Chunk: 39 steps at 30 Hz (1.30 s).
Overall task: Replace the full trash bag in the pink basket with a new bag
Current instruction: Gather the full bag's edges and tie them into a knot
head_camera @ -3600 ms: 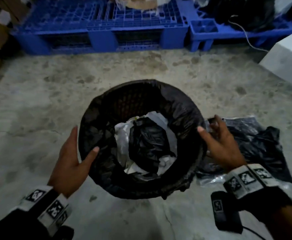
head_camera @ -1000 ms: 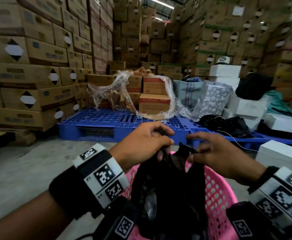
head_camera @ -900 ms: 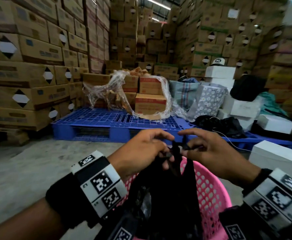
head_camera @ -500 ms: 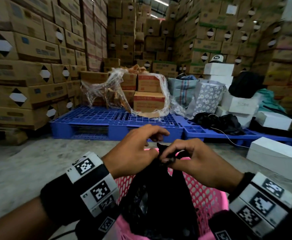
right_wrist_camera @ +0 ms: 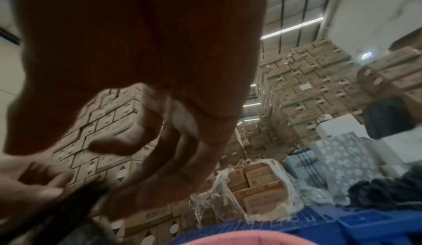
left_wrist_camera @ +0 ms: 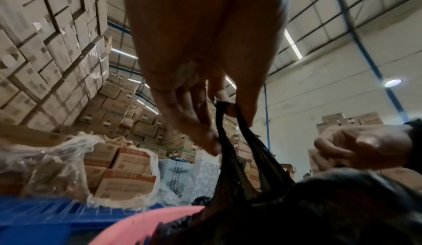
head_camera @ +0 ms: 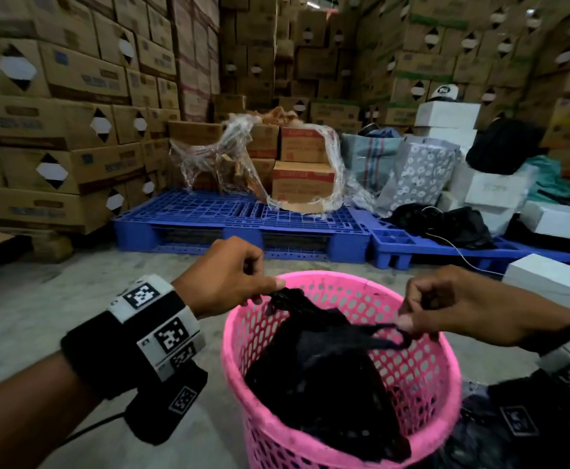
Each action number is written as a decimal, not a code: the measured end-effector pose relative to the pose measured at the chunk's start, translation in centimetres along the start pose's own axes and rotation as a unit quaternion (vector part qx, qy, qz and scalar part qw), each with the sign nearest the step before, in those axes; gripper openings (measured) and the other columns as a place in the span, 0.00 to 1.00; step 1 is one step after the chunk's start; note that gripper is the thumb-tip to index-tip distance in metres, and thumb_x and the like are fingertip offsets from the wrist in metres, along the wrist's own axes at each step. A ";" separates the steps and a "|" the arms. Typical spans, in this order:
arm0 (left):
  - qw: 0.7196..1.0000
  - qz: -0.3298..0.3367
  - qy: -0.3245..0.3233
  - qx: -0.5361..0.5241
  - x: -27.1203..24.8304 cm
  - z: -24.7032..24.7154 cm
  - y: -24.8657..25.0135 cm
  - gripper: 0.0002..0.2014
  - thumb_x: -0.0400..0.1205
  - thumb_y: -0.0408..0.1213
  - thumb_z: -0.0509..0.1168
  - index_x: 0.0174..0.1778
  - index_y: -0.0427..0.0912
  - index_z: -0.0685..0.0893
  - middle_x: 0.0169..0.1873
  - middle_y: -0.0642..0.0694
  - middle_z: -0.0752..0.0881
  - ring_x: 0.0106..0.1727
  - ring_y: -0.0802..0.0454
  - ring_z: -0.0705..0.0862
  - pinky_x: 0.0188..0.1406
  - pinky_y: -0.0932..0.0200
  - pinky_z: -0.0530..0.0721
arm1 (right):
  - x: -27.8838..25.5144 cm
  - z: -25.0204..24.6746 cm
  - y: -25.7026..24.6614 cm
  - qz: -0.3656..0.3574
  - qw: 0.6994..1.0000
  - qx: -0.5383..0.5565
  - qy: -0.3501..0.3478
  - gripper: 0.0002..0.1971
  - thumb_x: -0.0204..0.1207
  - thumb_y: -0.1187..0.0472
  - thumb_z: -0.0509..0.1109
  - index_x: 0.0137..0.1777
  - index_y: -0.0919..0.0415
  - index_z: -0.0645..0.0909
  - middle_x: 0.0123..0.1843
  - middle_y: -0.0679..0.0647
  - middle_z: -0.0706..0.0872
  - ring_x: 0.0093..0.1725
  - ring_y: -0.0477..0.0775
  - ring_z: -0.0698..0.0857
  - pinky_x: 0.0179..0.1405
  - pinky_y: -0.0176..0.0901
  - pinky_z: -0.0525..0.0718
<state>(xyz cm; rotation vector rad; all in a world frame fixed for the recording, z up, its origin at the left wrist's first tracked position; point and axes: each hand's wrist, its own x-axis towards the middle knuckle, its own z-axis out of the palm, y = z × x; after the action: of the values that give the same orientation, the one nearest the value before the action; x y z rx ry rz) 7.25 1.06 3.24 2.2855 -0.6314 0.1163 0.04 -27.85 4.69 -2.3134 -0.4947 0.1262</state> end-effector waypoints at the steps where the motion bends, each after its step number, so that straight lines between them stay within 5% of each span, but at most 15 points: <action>1: 1.000 -0.009 0.005 -0.020 -0.1 0.2 -0.5 0.17 0.71 0.38 0.76 0.23 0.35 0.77 0.24 0.34 0.89 0.28 0.43 0.89 0.24 0.58 0.84 | 0.0 0.0 0.4 0.009 1.000 0.019 0.008 0.15 0.64 0.53 0.78 0.25 0.59 0.78 0.31 0.67 0.88 0.31 0.64 0.86 0.33 0.50 0.85; 3: 0.997 -0.024 -0.004 -0.071 -0.1 0.3 -1.2 0.16 0.69 0.31 0.76 0.24 0.35 0.75 0.24 0.28 0.88 0.26 0.41 0.89 0.19 0.61 0.83 | 0.1 0.2 0.7 0.022 0.998 0.052 0.023 0.15 0.61 0.54 0.79 0.25 0.61 0.79 0.27 0.64 0.88 0.28 0.61 0.86 0.31 0.50 0.87; 5: 0.995 -0.036 -0.027 -0.093 -0.2 0.1 -1.5 0.14 0.69 0.28 0.76 0.29 0.35 0.75 0.23 0.29 0.86 0.24 0.43 0.88 0.18 0.62 0.81 | 0.3 1.2 0.6 0.031 0.998 0.056 0.022 0.21 0.56 0.46 0.81 0.30 0.64 0.81 0.29 0.64 0.89 0.29 0.60 0.87 0.30 0.47 0.88; 9: 0.994 -0.051 -0.093 0.007 -0.3 -0.1 -1.7 0.07 0.73 0.38 0.73 0.42 0.41 0.82 0.22 0.47 0.86 0.20 0.58 0.81 0.18 0.69 0.73 | 1.0 4.3 -0.5 0.045 0.999 0.003 -0.019 0.36 0.49 0.27 0.74 0.52 0.50 0.80 0.43 0.61 0.90 0.33 0.54 0.87 0.34 0.43 0.85; 12: 0.981 -0.017 -0.138 0.133 -0.5 -0.3 -1.4 0.10 0.79 0.44 0.66 0.37 0.43 0.87 0.24 0.54 0.83 0.23 0.63 0.77 0.23 0.67 0.71 | 0.9 5.6 -2.1 0.042 0.995 -0.002 -0.088 0.35 0.55 0.32 0.72 0.64 0.42 0.74 0.44 0.57 0.90 0.37 0.62 0.90 0.41 0.54 0.87; 14: 0.975 -0.015 -0.157 0.157 -0.6 -0.3 -1.3 0.17 0.80 0.47 0.63 0.31 0.43 0.87 0.23 0.48 0.81 0.24 0.55 0.73 0.28 0.59 0.69 | 0.6 5.9 -3.0 0.036 0.992 0.016 -0.117 0.33 0.60 0.38 0.74 0.67 0.42 0.72 0.45 0.58 0.90 0.35 0.59 0.91 0.42 0.56 0.88; 18: 0.987 -0.063 -0.150 -0.004 -0.8 0.4 -0.9 0.18 0.83 0.43 0.59 0.27 0.42 0.80 0.19 0.48 0.73 0.17 0.57 0.68 0.18 0.63 0.66 | 0.7 6.5 -4.4 -0.016 0.996 0.006 -0.084 0.08 0.72 0.57 0.74 0.49 0.58 0.84 0.37 0.64 0.90 0.31 0.64 0.88 0.33 0.51 0.86; 20: 0.976 -0.084 -0.115 -0.165 -0.7 1.4 -0.3 0.16 0.83 0.38 0.59 0.31 0.38 0.81 0.17 0.52 0.72 0.16 0.59 0.66 0.14 0.69 0.62 | 1.0 6.5 -4.5 -0.036 0.998 -0.011 -0.047 0.09 0.75 0.59 0.70 0.38 0.64 0.84 0.29 0.62 0.88 0.29 0.61 0.86 0.31 0.47 0.83; 23: 0.950 -0.057 -0.127 -0.280 -0.2 3.3 1.6 0.15 0.83 0.36 0.59 0.31 0.40 0.84 0.13 0.56 0.71 0.14 0.63 0.63 0.11 0.72 0.59 | 1.5 6.2 -5.1 -0.082 0.996 -0.034 -0.025 0.12 0.77 0.57 0.68 0.36 0.65 0.85 0.27 0.60 0.87 0.27 0.54 0.85 0.27 0.39 0.80; 25: 0.949 -0.032 -0.166 -0.265 0.1 4.4 2.8 0.18 0.83 0.35 0.58 0.26 0.42 0.81 0.11 0.56 0.71 0.13 0.64 0.63 0.11 0.72 0.59 | 1.8 5.7 -5.1 -0.094 0.995 -0.020 0.015 0.12 0.76 0.58 0.68 0.37 0.66 0.87 0.25 0.55 0.87 0.24 0.49 0.85 0.24 0.35 0.81; 29: 0.930 -0.042 -0.207 -0.302 0.5 5.1 3.9 0.10 0.84 0.33 0.56 0.39 0.35 0.78 0.14 0.57 0.70 0.13 0.64 0.62 0.11 0.72 0.57 | 2.2 4.5 -3.4 -0.055 0.991 0.057 0.110 0.14 0.69 0.53 0.71 0.36 0.67 0.87 0.27 0.57 0.89 0.25 0.50 0.86 0.25 0.36 0.83; 34: 0.931 0.002 -0.188 -0.313 0.2 5.5 3.4 0.20 0.84 0.39 0.58 0.23 0.47 0.77 0.18 0.54 0.70 0.18 0.57 0.60 0.16 0.67 0.57 | 2.8 4.2 -2.4 -0.035 0.973 0.115 0.198 0.04 0.70 0.64 0.74 0.38 0.65 0.86 0.27 0.58 0.87 0.27 0.51 0.83 0.28 0.42 0.83; 37: 0.948 0.056 -0.155 -0.272 -0.4 5.4 3.6 0.17 0.83 0.39 0.61 0.27 0.47 0.84 0.21 0.49 0.77 0.21 0.53 0.70 0.21 0.62 0.67 | 3.1 4.1 -2.6 -0.054 0.967 0.114 0.221 0.02 0.69 0.66 0.75 0.39 0.66 0.87 0.33 0.62 0.89 0.30 0.51 0.83 0.33 0.43 0.82; 39: 0.970 0.103 -0.110 -0.189 -0.6 5.5 3.7 0.16 0.81 0.43 0.63 0.34 0.35 0.85 0.29 0.34 0.84 0.28 0.38 0.79 0.28 0.47 0.77 | 3.6 4.4 -2.7 -0.064 0.963 0.114 0.235 0.04 0.70 0.65 0.75 0.43 0.64 0.87 0.40 0.62 0.90 0.37 0.53 0.87 0.40 0.43 0.85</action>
<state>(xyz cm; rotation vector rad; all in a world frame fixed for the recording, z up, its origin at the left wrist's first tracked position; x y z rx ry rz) 4.38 -4.69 1.49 1.8754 -0.9208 -0.1510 1.43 -21.81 3.62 -1.9882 -0.3611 -0.4025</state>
